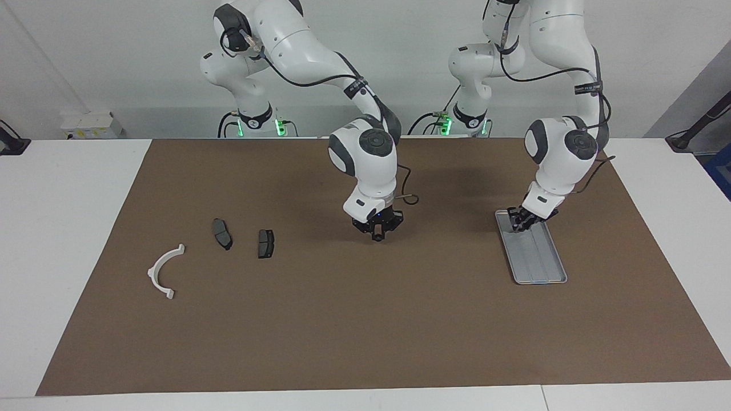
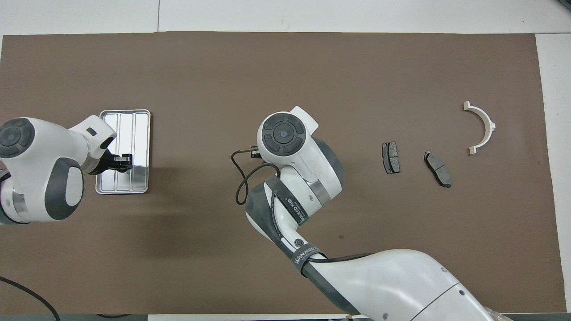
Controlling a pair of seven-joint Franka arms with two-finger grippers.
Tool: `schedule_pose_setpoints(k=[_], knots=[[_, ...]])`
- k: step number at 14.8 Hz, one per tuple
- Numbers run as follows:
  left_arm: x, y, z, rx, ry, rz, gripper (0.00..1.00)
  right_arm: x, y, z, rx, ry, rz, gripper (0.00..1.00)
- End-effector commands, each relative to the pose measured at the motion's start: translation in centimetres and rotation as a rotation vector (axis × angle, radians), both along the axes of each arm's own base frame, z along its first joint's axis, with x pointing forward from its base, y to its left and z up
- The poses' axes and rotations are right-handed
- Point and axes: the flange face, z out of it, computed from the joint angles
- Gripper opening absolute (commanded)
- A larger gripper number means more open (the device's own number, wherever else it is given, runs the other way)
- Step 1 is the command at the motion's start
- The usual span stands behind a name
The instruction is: Pick bearing gear from pile to tray
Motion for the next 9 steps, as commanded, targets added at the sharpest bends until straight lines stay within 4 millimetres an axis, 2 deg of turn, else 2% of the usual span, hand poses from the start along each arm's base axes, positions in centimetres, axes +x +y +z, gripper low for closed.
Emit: schedule_pose_setpoints(k=[1,3,5,6,7,8,9], knots=[[-0.2,-0.2,-0.6,-0.006,-0.013,0.011,0.00,-0.9,-1.1,-2.6,0.012,-0.029,-0.016,0.00],[-0.4,-0.3,-1.2,-0.007,-0.019,0.009,0.03,-1.2,-1.5,-3.6,0.014,-0.034,-0.017,0.00],[-0.6,-0.3,-1.5,-0.008,-0.029,0.009,0.05,-1.1,-1.6,-3.5,0.010,-0.029,-0.020,0.00],[-0.7,-0.3,-1.5,-0.008,-0.030,0.009,0.09,-0.9,-1.7,-3.0,0.007,-0.024,-0.024,0.62],[-0.7,-0.3,-1.6,-0.008,-0.029,0.009,0.13,-0.5,-1.8,-2.1,0.000,-0.012,-0.029,0.88],[-0.8,-0.3,-1.6,-0.008,-0.024,0.009,0.23,0.0,-1.8,-0.6,-0.006,-0.005,-0.032,0.99],[-0.7,-0.3,-1.6,-0.007,-0.023,0.011,0.50,0.6,-1.7,1.3,-0.019,0.010,-0.035,0.99]])
